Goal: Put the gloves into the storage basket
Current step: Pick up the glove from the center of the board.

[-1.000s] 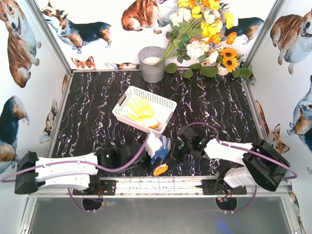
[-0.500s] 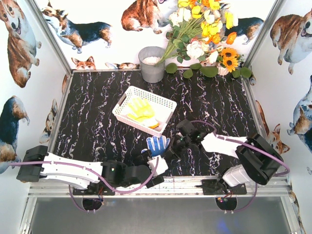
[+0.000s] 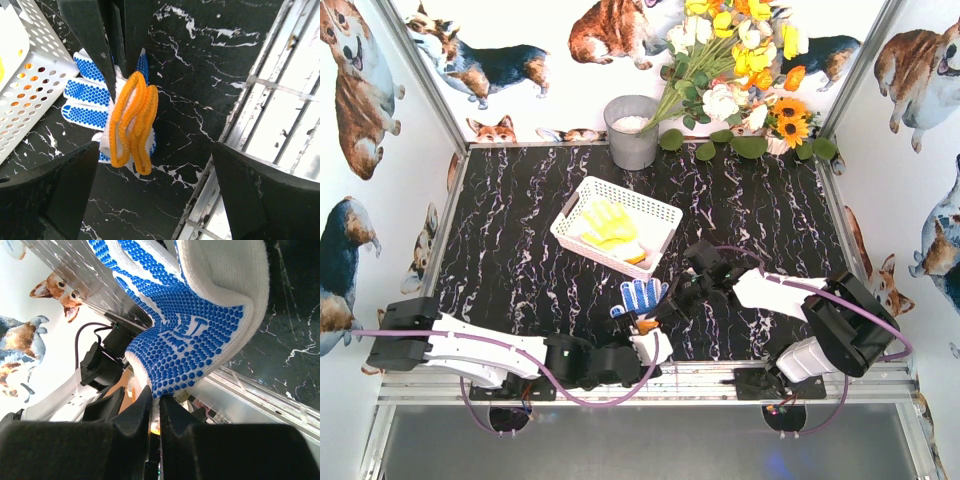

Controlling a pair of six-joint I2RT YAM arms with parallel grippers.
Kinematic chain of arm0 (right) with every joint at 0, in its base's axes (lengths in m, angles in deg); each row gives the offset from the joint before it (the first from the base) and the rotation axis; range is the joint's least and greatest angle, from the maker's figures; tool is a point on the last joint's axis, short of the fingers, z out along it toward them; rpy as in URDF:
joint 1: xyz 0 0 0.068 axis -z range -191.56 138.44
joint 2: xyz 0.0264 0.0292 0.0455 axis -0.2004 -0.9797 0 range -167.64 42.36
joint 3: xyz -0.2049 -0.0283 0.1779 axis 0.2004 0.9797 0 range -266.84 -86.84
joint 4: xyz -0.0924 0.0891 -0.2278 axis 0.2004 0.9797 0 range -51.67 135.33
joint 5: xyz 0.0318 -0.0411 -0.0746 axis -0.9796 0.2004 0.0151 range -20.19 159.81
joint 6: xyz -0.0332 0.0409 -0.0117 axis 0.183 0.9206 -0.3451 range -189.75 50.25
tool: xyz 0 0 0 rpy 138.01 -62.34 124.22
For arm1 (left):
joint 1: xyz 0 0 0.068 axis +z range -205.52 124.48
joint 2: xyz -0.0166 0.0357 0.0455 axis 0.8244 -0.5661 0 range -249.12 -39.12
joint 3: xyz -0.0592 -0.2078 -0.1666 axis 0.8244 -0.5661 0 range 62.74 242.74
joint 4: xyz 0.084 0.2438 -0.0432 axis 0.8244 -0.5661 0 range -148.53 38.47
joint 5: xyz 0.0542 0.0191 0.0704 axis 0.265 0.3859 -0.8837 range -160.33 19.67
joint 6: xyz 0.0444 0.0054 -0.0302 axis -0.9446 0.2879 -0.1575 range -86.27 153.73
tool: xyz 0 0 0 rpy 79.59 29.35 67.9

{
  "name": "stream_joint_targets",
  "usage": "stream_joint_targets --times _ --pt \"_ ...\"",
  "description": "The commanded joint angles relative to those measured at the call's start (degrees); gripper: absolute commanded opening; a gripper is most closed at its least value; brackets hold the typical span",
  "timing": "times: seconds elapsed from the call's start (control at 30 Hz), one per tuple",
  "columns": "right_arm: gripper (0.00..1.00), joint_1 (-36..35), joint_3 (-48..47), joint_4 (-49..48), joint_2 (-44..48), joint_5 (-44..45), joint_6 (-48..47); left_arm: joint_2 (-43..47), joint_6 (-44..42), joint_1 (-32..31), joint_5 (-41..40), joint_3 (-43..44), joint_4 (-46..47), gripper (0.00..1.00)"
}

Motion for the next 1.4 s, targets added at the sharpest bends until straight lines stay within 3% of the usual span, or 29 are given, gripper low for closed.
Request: stream_joint_targets --times 0.0,0.17,0.43,0.57,0.63,0.83,1.0,1.37 --pt "0.0 0.5 -2.0 -1.2 1.5 -1.6 0.8 -2.9 -1.3 1.7 -0.8 1.4 2.0 0.88" --pt "0.0 0.6 -2.6 -1.0 1.1 -2.7 0.8 -5.1 -3.3 4.5 2.4 1.9 5.2 0.78" --pt "0.0 0.6 -1.7 1.0 3.6 -1.5 0.3 -7.8 -4.7 7.8 5.3 2.4 8.4 0.36" --pt "0.0 0.6 -0.6 1.3 5.0 -0.2 -0.1 -6.4 -3.7 7.9 5.6 1.3 9.2 0.1" --pt "0.06 0.6 -0.7 2.7 6.0 0.8 -0.7 -5.8 -2.2 8.7 7.2 0.9 9.6 0.0" --pt "0.55 2.3 -0.7 6.5 11.4 5.1 -1.2 -4.2 2.7 11.6 11.6 0.9 8.5 0.0" --pt "0.79 3.8 -0.5 9.1 14.4 8.0 -1.3 -3.4 7.5 13.0 14.6 1.4 7.9 0.0" --pt "0.82 3.8 2.0 8.0 12.0 10.0 -0.6 -1.3 12.4 13.6 14.6 1.7 7.4 0.0"
